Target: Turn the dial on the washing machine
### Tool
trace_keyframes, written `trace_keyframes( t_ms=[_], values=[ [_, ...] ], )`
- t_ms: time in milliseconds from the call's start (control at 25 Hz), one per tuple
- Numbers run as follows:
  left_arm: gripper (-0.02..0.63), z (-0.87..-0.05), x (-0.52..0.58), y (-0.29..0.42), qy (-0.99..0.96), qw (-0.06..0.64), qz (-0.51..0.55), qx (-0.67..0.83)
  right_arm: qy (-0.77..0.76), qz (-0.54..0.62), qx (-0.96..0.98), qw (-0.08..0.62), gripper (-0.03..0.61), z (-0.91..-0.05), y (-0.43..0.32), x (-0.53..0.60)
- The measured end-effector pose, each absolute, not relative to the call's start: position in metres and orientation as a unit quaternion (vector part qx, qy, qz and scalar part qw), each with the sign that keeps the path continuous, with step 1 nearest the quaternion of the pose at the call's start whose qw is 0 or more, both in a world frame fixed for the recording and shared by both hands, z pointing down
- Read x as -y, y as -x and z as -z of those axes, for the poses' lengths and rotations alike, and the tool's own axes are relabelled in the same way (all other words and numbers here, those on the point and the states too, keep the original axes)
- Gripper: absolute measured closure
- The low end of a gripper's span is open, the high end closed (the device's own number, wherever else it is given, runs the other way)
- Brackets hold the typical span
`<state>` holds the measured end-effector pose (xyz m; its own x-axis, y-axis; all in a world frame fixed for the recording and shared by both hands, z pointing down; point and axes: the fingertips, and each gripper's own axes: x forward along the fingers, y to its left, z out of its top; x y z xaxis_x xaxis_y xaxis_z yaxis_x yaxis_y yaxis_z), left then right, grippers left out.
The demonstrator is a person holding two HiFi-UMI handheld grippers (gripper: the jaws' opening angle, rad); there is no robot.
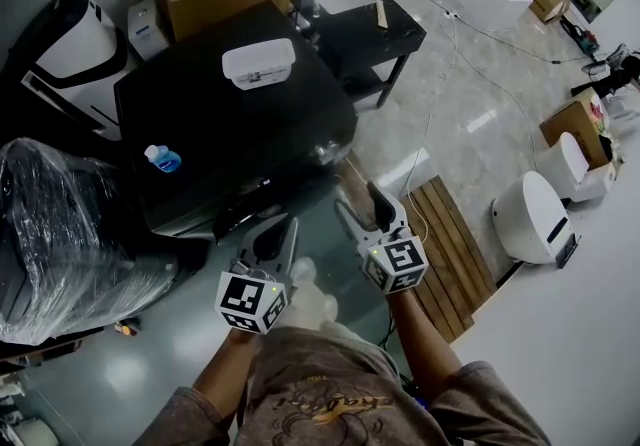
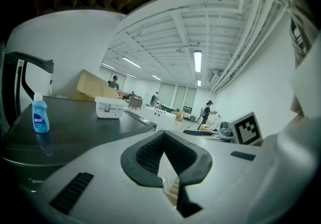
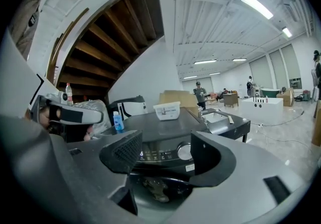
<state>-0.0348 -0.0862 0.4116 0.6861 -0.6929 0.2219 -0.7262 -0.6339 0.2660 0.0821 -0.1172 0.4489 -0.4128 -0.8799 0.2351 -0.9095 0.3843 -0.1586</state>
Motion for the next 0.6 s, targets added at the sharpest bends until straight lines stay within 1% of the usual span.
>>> trace_keyframes(
  t_ms=[600],
  values=[
    [0.614,-0.453,0.100,0.037,-0.897,0.189,-0.068,0.393,-0.527,-0.126,0.828,0.143,0.311,-0.543,-0.080,0.208]
  ],
)
